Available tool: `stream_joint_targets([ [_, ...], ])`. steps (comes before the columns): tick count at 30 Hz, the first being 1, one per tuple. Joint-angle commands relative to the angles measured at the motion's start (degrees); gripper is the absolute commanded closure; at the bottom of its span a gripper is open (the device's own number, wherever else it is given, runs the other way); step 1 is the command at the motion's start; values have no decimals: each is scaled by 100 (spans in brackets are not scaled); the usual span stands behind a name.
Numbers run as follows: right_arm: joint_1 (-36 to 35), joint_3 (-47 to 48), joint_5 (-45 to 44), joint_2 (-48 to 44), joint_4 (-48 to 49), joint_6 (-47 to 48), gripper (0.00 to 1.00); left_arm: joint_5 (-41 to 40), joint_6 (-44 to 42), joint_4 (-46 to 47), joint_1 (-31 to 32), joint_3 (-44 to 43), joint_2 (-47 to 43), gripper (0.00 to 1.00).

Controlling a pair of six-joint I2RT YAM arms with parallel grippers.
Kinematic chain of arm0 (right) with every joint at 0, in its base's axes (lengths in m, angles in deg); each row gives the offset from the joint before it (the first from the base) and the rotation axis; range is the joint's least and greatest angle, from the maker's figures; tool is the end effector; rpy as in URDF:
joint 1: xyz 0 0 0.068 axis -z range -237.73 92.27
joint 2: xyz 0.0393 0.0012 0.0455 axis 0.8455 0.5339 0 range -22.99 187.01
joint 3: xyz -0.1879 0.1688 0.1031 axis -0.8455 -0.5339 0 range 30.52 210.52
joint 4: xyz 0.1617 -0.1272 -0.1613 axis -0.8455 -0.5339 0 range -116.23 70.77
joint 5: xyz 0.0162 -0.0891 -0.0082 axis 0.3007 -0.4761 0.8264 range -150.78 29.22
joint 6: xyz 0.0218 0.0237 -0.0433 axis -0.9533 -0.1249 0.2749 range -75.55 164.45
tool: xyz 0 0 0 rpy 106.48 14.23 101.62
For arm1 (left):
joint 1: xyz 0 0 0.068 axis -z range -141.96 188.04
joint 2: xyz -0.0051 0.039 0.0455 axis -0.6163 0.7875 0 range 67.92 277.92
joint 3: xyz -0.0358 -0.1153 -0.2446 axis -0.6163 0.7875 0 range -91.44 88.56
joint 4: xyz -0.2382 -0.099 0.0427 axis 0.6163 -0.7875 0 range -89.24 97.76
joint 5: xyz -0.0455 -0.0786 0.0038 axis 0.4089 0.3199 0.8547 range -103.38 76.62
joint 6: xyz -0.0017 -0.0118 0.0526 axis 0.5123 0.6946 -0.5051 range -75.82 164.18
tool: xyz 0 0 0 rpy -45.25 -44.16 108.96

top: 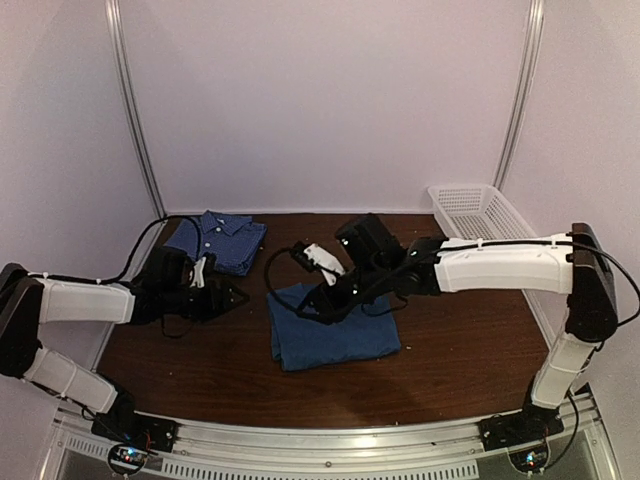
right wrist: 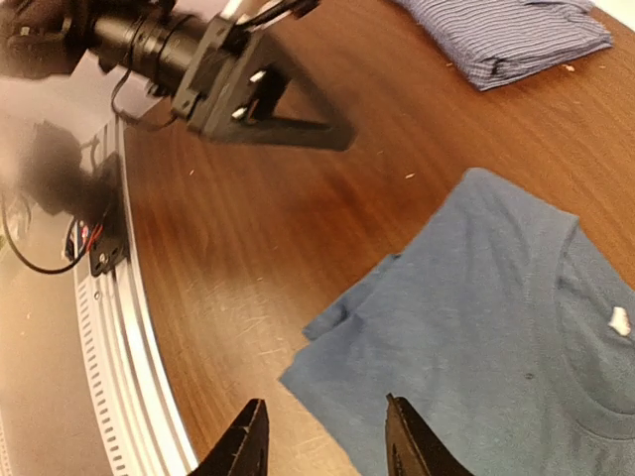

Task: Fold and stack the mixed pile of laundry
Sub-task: Pick up the square-folded T-shirt from the center of the board.

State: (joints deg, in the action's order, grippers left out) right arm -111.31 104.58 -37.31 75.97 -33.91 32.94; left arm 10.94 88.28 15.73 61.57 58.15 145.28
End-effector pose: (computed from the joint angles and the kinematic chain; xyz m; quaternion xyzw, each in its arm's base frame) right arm 0.2206 0.3229 0.2575 -0.3988 0.7957 0.3795 0.2527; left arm 0.2291 -0.1156 0.1661 -0.0684 0.8843 -0.3922 0.2441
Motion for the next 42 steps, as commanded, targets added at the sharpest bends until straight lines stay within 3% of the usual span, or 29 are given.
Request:
stream_joint_targets([
  [1, -662, 376, -810, 596, -772, 664, 60, 111, 176, 92, -114, 66, -66, 19],
  [9, -1382, 1225, -1400, 1714, -1368, 1015, 65, 131, 251, 104, -175, 186, -10, 18],
  [20, -1635, 1968, -2067, 2984, -1957, 1073, 56, 182, 302, 223, -177, 260, 156, 16],
  [25, -1783, 2286, -2978, 3518, -2479, 1225, 66, 178, 358, 268, -182, 276, 299, 15],
  [28, -1800, 2329, -3476, 3536, -2584, 1200, 81, 187, 381, 318, -174, 281, 316, 15],
  [32, -1768, 2327, -3402, 3028, -2348, 1226, 100, 286, 450, 500, -167, 309, 356, 15],
  [37, -1435, 1966, -2626, 2154, -1411, 1151, 100, 498, 598, 934, -9, 291, 531, 13],
  [42, -1216, 2088, -2364, 2037, -1239, 1209, 100, 681, 1020, 1605, 201, 166, 832, 2],
])
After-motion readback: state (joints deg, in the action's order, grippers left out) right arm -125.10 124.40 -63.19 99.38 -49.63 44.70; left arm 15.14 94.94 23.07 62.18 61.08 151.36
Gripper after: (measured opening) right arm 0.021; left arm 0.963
